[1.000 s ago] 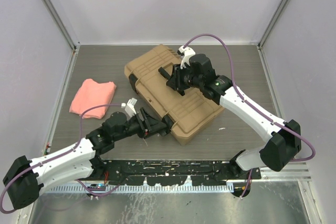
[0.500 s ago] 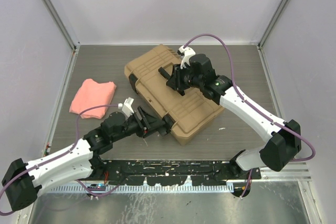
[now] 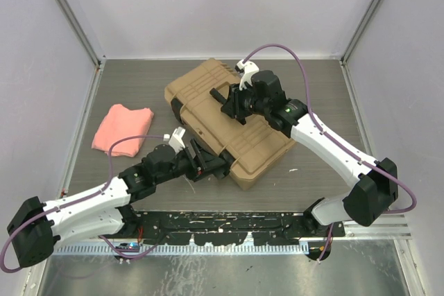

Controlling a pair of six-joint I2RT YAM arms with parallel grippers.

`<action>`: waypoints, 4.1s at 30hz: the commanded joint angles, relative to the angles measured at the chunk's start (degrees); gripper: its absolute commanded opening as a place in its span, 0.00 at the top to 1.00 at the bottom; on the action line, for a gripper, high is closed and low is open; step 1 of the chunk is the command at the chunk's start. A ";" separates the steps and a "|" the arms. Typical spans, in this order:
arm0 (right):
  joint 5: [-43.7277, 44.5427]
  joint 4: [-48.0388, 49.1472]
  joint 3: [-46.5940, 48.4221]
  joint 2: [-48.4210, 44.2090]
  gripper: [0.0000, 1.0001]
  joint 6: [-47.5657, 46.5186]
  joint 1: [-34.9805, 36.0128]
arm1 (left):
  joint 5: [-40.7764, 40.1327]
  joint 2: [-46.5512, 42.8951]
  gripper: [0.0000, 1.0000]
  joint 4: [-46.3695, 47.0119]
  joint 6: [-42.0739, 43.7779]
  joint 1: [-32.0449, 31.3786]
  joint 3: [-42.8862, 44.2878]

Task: Pack the tool kit
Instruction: Close the toolbox at the center of the board.

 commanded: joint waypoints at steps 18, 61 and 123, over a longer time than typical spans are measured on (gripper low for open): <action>-1.02 -0.48 -3.25 1.02 0.87 7.75 1.99 | -10.01 6.62 0.23 2.90 7.68 -3.36 3.96; 0.69 -0.83 -3.76 0.17 0.87 6.91 1.97 | -13.22 -11.10 0.15 -4.49 11.01 -3.41 -6.02; -0.66 -0.19 -4.76 -0.32 0.87 7.04 2.22 | -10.02 -4.51 0.38 4.72 8.40 -5.87 -11.17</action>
